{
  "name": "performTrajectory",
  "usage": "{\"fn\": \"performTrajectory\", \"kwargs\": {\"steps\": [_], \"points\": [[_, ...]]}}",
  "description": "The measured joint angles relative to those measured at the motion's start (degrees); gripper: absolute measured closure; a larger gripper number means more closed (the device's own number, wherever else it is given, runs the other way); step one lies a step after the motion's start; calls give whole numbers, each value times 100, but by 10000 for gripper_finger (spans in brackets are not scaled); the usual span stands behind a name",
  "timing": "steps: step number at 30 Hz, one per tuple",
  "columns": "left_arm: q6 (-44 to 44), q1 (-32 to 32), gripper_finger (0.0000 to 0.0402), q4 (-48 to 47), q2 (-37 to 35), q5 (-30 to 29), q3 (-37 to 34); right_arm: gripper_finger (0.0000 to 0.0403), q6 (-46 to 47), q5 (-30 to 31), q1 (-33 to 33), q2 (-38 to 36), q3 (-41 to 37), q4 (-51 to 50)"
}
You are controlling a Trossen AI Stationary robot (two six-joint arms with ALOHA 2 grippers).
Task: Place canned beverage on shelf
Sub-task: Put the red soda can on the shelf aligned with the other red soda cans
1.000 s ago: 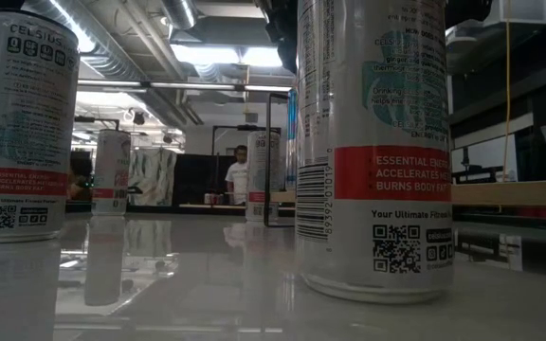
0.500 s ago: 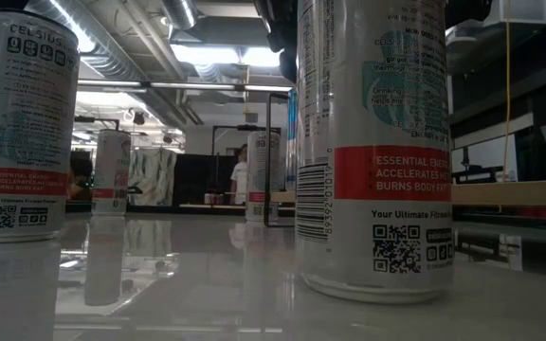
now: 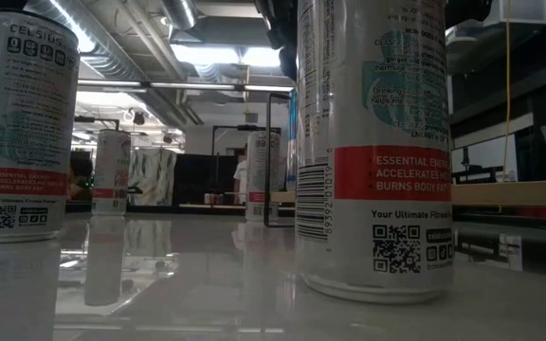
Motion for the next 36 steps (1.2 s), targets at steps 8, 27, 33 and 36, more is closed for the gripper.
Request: {"fn": "performTrajectory", "kwargs": {"steps": [8,27,33,36], "points": [[0,-2,49,-14,0,6,1,66,1,0,0,0,0,0],[-339,-70,49,-122,-567,40,1,66,0,-1,1,0,0,2],[-707,-239,49,-245,-746,37,1,66,0,0,-1,0,0,2],[-796,-348,49,-348,-750,30,1,66,0,0,1,0,0,4]]}}
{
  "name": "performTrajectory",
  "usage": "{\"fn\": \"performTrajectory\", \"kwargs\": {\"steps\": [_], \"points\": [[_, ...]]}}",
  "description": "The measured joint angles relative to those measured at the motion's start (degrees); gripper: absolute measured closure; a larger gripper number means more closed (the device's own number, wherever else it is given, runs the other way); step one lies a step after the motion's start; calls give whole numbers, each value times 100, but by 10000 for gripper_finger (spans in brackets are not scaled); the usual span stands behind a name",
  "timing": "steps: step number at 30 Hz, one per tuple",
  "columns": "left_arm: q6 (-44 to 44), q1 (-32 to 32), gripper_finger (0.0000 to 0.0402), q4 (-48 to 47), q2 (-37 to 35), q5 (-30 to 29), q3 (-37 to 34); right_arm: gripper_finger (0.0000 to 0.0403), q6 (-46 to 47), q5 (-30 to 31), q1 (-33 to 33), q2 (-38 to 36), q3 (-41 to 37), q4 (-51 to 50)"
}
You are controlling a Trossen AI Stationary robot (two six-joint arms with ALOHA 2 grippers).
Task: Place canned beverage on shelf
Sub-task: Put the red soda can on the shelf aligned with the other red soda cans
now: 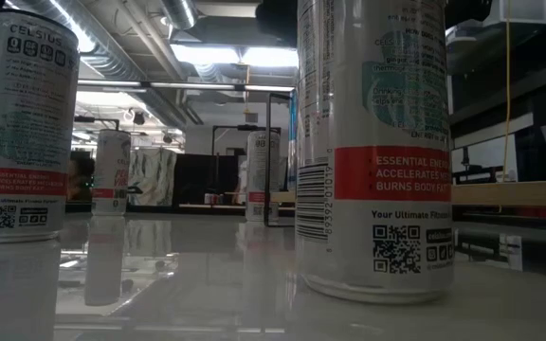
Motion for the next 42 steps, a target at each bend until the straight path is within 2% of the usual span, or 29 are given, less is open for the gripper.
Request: {"fn": "performTrajectory", "kwargs": {"steps": [11,21,29,42], "points": [[-597,-392,49,-345,19,128,0,66,-2,2,0,0,0,0],[-752,-744,49,-145,694,158,-4,66,-2,4,-2,0,0,2],[-750,-662,49,218,1024,54,-4,66,-2,2,-1,0,0,0],[-750,-396,49,386,1032,-171,-7,66,-2,2,1,0,0,0]]}}
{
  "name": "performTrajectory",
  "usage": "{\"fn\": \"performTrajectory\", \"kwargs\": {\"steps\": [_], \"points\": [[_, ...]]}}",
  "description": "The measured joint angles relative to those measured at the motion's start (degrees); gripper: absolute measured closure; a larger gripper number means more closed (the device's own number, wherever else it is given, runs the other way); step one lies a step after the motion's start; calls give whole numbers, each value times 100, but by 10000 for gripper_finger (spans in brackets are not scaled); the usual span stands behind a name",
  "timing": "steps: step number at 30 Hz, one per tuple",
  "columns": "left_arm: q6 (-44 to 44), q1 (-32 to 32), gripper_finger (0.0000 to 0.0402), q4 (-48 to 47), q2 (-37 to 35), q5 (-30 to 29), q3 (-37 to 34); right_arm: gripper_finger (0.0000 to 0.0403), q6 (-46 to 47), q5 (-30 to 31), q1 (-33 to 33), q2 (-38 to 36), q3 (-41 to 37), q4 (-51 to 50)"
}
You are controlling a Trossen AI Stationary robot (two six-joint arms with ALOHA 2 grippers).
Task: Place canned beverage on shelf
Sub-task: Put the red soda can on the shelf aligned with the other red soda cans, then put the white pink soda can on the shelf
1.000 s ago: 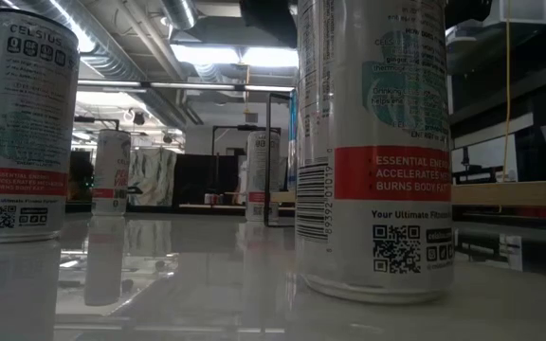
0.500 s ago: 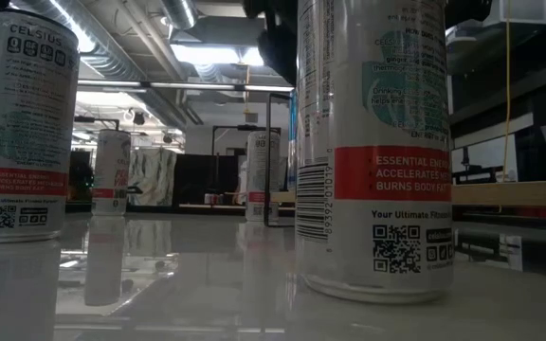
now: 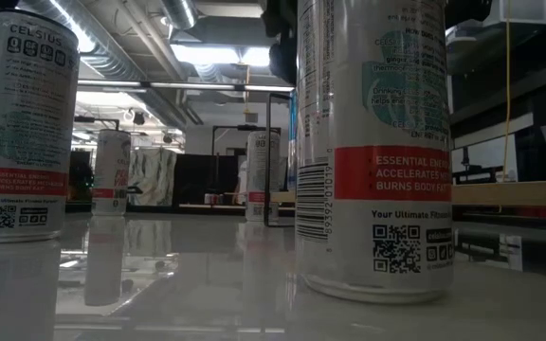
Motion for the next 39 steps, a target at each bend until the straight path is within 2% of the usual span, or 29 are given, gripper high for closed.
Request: {"fn": "performTrajectory", "kwargs": {"steps": [12,28,31,35,39], "points": [[18,21,49,-53,-81,13,0,66,0,0,-2,0,0,0],[3,23,49,-217,-1240,-97,0,66,2,-59,-1,0,0,138],[1,27,49,-463,-1521,-328,0,66,2,-59,-1,0,0,132],[-5,89,49,-920,-1937,-1029,0,66,3,-59,-2,0,0,131],[-482,362,49,-1374,-2395,-1365,0,66,3,-59,-2,0,0,126]]}}
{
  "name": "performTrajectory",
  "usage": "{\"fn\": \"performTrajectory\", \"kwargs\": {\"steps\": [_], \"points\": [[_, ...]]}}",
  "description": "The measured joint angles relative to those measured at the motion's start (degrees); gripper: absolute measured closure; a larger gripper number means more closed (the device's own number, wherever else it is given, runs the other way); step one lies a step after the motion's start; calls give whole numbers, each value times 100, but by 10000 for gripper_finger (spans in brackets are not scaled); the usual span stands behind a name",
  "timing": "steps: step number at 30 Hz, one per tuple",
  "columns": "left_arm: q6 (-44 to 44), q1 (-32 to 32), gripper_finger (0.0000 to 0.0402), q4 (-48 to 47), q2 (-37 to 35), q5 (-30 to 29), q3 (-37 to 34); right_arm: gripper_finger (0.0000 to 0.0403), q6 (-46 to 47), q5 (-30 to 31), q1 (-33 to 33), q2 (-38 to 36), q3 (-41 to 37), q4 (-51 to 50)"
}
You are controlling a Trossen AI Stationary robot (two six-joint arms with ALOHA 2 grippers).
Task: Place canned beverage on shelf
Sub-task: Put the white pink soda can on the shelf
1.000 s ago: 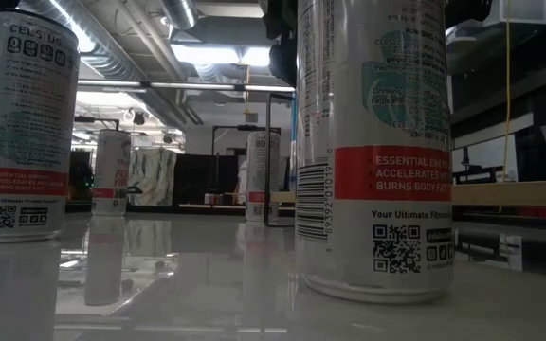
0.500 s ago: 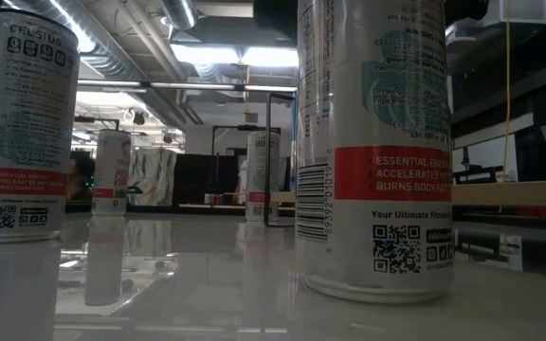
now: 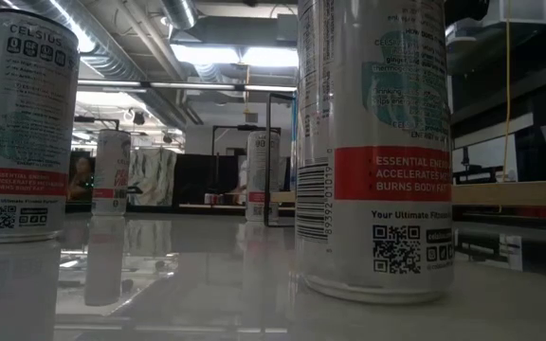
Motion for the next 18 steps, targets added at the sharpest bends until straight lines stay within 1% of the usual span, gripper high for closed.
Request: {"fn": "performTrajectory", "kwargs": {"steps": [4,8,11,13,14,18], "points": [[-796,418,49,-677,-438,-32,0,66,1,-2,-1,0,0,3],[-1839,927,49,-1618,-812,-441,2,66,0,-2,0,0,0,2],[-2344,1367,49,-2366,-1009,-590,4,66,-1,-2,1,0,0,1],[-2478,1683,49,-2660,-1111,-593,2,66,-1,-2,1,0,0,3],[-2460,1847,49,-2633,-1143,-569,-26,66,1,-2,0,0,0,1],[-2091,2506,49,-2613,-1213,-284,-57,66,-1,-2,2,0,0,3]]}}
